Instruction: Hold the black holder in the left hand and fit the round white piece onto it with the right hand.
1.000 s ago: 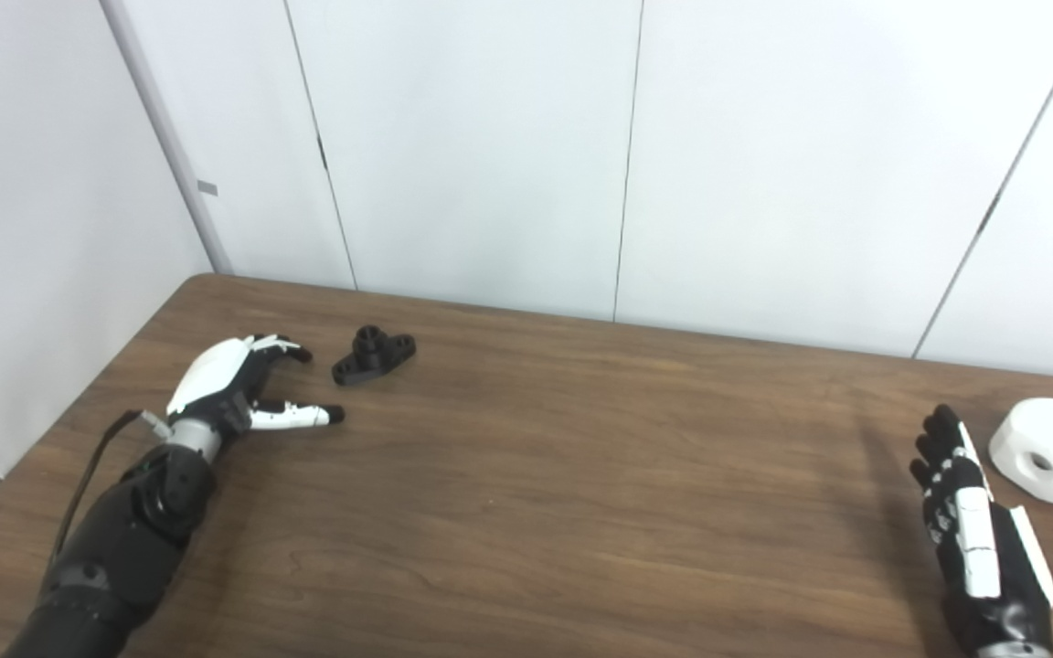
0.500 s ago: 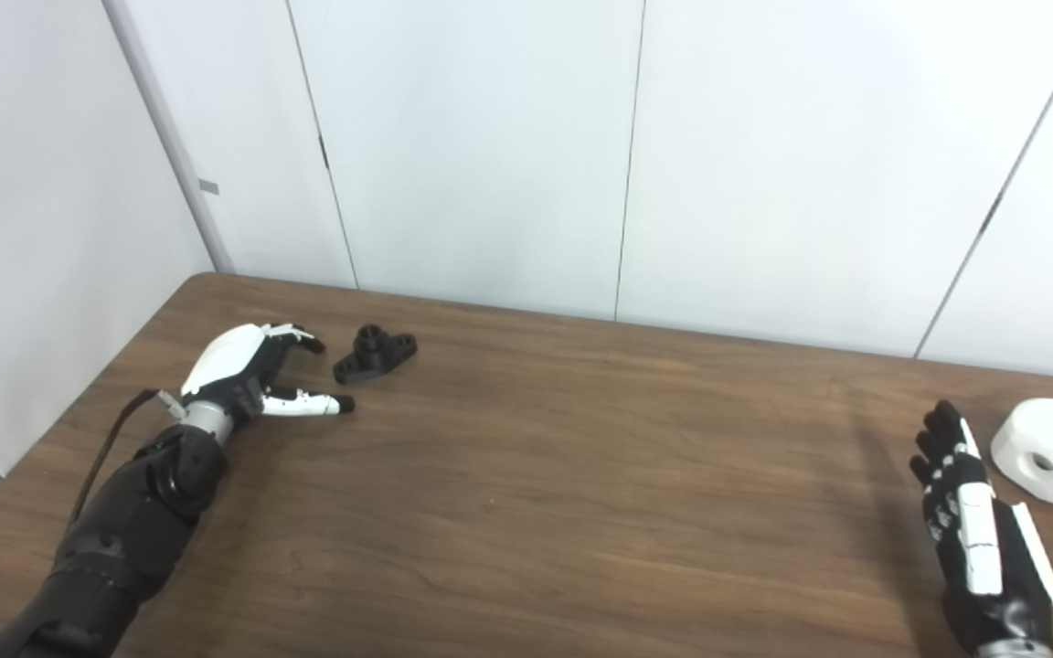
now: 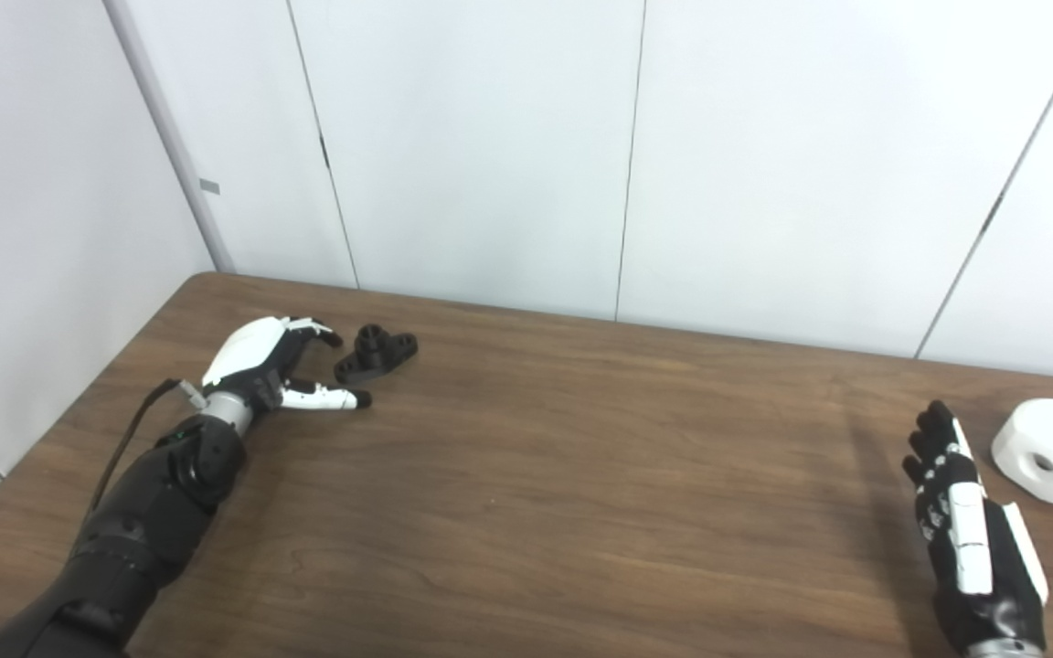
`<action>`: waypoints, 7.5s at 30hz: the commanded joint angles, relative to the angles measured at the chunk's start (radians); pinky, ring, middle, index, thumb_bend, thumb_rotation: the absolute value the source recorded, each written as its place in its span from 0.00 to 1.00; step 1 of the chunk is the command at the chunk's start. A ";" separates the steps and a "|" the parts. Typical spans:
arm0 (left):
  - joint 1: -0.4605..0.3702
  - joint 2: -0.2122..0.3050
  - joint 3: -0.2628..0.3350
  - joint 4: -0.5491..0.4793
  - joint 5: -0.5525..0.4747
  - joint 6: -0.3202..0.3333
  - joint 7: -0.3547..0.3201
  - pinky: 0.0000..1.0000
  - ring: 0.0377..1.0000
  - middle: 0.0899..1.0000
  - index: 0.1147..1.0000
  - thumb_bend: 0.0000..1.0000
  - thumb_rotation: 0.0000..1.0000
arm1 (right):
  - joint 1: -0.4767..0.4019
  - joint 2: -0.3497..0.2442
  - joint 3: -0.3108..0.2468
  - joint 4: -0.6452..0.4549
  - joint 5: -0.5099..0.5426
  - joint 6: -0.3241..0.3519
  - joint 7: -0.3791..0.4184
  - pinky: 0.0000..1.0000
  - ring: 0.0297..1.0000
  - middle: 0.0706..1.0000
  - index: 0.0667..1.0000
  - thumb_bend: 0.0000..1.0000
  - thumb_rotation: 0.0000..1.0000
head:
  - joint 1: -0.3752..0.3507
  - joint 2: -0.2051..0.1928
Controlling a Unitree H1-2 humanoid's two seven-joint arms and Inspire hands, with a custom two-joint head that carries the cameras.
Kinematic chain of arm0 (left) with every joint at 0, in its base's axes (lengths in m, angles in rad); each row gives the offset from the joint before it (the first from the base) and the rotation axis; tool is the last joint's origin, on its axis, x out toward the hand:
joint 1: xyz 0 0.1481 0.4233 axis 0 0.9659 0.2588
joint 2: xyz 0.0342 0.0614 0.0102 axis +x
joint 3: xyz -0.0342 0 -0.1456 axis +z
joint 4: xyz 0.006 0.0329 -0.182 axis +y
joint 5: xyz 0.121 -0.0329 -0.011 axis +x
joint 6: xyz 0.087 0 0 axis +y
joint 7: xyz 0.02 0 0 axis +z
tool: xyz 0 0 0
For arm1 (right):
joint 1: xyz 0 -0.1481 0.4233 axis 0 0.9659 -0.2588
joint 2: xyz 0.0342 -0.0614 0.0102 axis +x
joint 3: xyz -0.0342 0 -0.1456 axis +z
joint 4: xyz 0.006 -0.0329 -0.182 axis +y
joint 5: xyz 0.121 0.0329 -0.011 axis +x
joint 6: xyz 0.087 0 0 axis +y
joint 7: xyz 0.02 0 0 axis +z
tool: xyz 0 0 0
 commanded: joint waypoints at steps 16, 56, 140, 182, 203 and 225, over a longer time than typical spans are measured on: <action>-0.044 -0.012 -0.040 0.000 0.005 -0.018 -0.027 1.00 0.98 0.91 0.73 0.94 0.43 | -0.017 0.010 0.000 -0.031 -0.014 -0.028 -0.007 1.00 1.00 1.00 1.00 0.36 1.00 | -0.021 0.002; -0.118 -0.035 -0.079 0.141 0.020 -0.195 0.097 1.00 0.93 0.76 0.42 0.53 0.05 | 0.003 0.034 0.004 -0.108 -0.030 -0.005 -0.029 1.00 1.00 1.00 1.00 0.40 1.00 | -0.043 0.007; 0.180 -0.198 -0.123 -0.487 0.040 -0.192 -0.187 1.00 1.00 0.87 0.42 0.52 0.05 | 0.072 -0.197 -0.184 -0.287 -0.574 0.041 -0.301 0.75 0.81 0.79 0.72 0.75 0.18 | -0.461 0.064; 0.167 -0.167 -0.074 -0.469 -0.007 -0.215 -0.252 1.00 1.00 0.86 0.42 0.52 0.04 | -0.205 -0.276 -0.066 0.034 -0.584 0.285 -0.255 0.59 0.78 0.84 0.79 0.78 0.38 | -0.615 0.045; 0.179 -0.162 -0.055 -0.508 -0.023 -0.199 -0.287 1.00 1.00 0.85 0.42 0.52 0.04 | -0.259 -0.309 -0.040 0.117 -0.566 0.272 -0.267 0.61 0.83 0.87 0.80 0.78 0.37 | -0.634 0.040; 0.181 -0.156 -0.036 -0.535 -0.041 -0.190 -0.313 1.00 1.00 0.84 0.42 0.52 0.04 | -0.278 -0.315 -0.032 0.179 -0.561 0.286 -0.271 0.65 0.84 0.87 0.80 0.78 0.35 | -0.649 0.041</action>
